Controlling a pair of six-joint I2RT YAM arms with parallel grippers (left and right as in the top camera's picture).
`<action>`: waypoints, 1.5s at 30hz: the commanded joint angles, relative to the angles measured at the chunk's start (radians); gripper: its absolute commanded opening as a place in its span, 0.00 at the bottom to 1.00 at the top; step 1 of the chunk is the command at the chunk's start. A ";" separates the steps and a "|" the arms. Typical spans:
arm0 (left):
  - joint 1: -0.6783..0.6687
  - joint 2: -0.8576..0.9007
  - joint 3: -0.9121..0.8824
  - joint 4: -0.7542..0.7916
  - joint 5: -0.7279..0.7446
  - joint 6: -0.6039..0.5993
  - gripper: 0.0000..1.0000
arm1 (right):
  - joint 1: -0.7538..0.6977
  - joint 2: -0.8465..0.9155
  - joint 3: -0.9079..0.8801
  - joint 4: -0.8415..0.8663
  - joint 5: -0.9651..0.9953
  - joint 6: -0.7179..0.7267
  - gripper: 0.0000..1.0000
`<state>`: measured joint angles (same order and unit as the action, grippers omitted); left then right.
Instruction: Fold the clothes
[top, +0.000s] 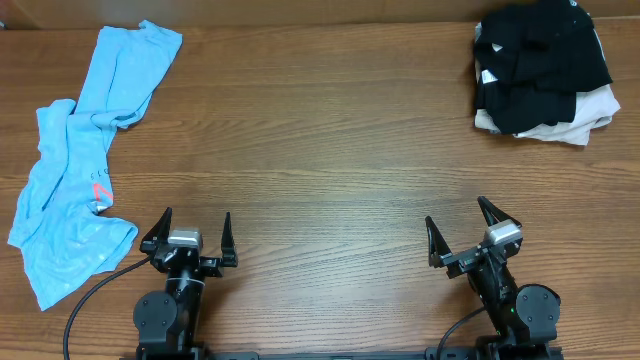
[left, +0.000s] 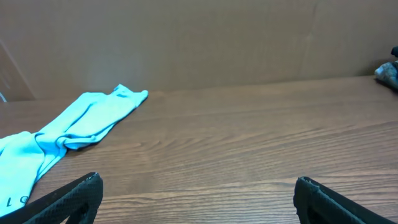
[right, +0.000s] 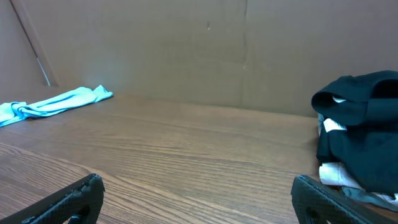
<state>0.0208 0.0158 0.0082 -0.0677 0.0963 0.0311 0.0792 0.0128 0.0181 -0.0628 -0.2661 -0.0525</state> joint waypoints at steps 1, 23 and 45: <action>0.007 -0.011 -0.003 -0.002 0.000 -0.012 1.00 | -0.002 -0.010 -0.010 0.005 -0.005 0.004 1.00; 0.007 0.007 0.136 0.010 0.087 -0.013 1.00 | -0.002 0.002 0.092 0.085 -0.058 0.079 1.00; 0.007 0.920 1.172 -0.755 0.081 -0.009 1.00 | -0.002 0.762 0.848 -0.513 -0.106 0.045 1.00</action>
<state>0.0208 0.8665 1.0790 -0.7811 0.1650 0.0277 0.0792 0.6888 0.7765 -0.5365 -0.3641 0.0021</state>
